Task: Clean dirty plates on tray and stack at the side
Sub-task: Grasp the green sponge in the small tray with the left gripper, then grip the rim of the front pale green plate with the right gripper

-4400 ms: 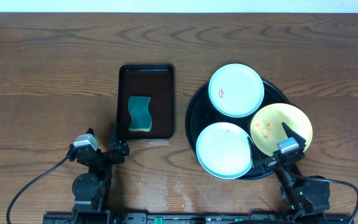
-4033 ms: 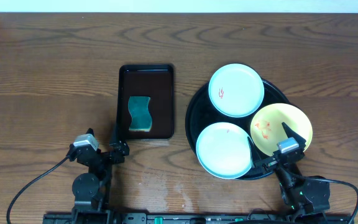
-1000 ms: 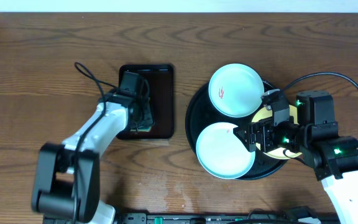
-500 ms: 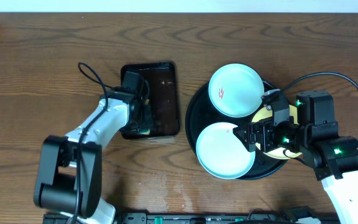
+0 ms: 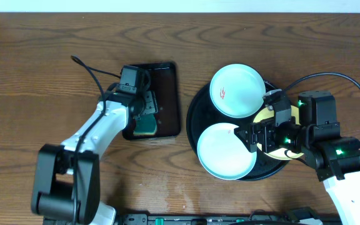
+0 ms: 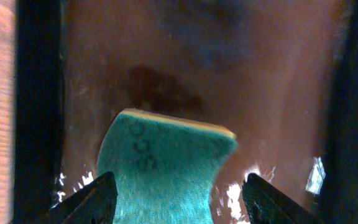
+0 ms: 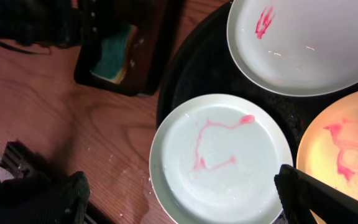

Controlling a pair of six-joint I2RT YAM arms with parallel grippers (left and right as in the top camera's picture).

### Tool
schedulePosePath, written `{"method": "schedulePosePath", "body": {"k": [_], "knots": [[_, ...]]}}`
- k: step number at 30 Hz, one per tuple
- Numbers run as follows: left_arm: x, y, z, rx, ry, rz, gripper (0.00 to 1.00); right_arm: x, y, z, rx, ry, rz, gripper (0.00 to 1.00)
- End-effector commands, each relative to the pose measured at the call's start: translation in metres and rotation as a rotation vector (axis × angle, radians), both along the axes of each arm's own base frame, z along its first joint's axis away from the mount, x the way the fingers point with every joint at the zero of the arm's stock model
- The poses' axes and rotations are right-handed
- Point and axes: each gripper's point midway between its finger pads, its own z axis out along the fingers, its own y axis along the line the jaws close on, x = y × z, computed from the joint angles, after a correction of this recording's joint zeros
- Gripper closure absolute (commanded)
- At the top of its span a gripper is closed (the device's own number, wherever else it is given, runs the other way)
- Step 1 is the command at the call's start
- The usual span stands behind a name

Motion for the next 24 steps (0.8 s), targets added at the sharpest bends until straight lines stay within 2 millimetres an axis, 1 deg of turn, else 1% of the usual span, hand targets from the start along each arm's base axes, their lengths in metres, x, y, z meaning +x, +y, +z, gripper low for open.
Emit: {"method": "schedulePosePath", "body": {"k": [1,2,3,4,5,9,11,12,13,14,15,16,18,20,22,23,24], "knots": [[-0.008,0.005,-0.034,0.042,0.081,-0.005,0.57,0.0,0.004,0.008,0.021,-0.012,0.012,0.05],[-0.009,0.005,-0.039,0.044,0.091,-0.005,0.69,0.0,0.004,0.008,0.021,-0.012,0.013,0.06],[-0.009,0.005,-0.041,0.045,0.095,-0.005,0.75,0.0,0.004,0.008,0.021,-0.012,0.012,0.06],[-0.01,0.005,-0.042,0.046,0.099,-0.006,0.85,0.0,0.004,0.008,0.021,-0.012,0.012,0.06],[-0.01,0.005,-0.042,0.046,0.099,-0.006,0.92,0.0,0.004,0.008,0.021,-0.012,0.012,0.06],[-0.007,0.004,-0.035,0.043,0.079,-0.023,0.92,0.0,0.004,0.008,0.022,-0.012,0.012,0.07],[-0.005,0.002,-0.026,0.038,0.059,-0.047,0.92,0.0,0.004,0.008,0.021,-0.009,0.012,0.08],[-0.003,0.001,-0.021,0.035,0.045,-0.049,0.87,-0.001,0.004,0.007,0.02,-0.007,0.012,0.08],[-0.003,0.0,-0.016,0.031,0.036,-0.05,0.7,-0.001,0.004,0.007,0.02,-0.004,0.012,0.08],[-0.002,0.0,-0.01,0.028,0.024,-0.05,0.48,-0.002,0.004,0.006,0.02,0.001,0.01,0.09],[-0.003,0.0,-0.004,0.026,0.015,-0.05,0.44,-0.003,0.004,0.006,0.02,0.008,0.005,0.1],[-0.005,0.001,0.003,0.025,0.01,-0.049,0.41,-0.004,0.003,0.005,0.016,0.017,0.0,0.12],[-0.013,0.001,0.012,0.017,0.018,-0.052,0.4,-0.003,-0.005,-0.002,-0.013,0.052,-0.059,0.14],[-0.026,-0.002,0.017,-0.014,0.053,-0.058,0.4,-0.003,-0.029,-0.018,-0.096,0.14,-0.229,0.16],[-0.032,-0.004,0.016,-0.022,0.076,-0.063,0.4,-0.009,-0.045,-0.034,-0.161,0.216,-0.329,0.22],[-0.034,-0.003,0.012,-0.015,0.084,-0.061,0.41,-0.014,-0.047,-0.042,-0.176,0.251,-0.344,0.22],[-0.035,0.001,0.004,0.002,0.094,-0.055,0.46,-0.019,-0.048,-0.054,-0.19,0.296,-0.341,0.23]]}}
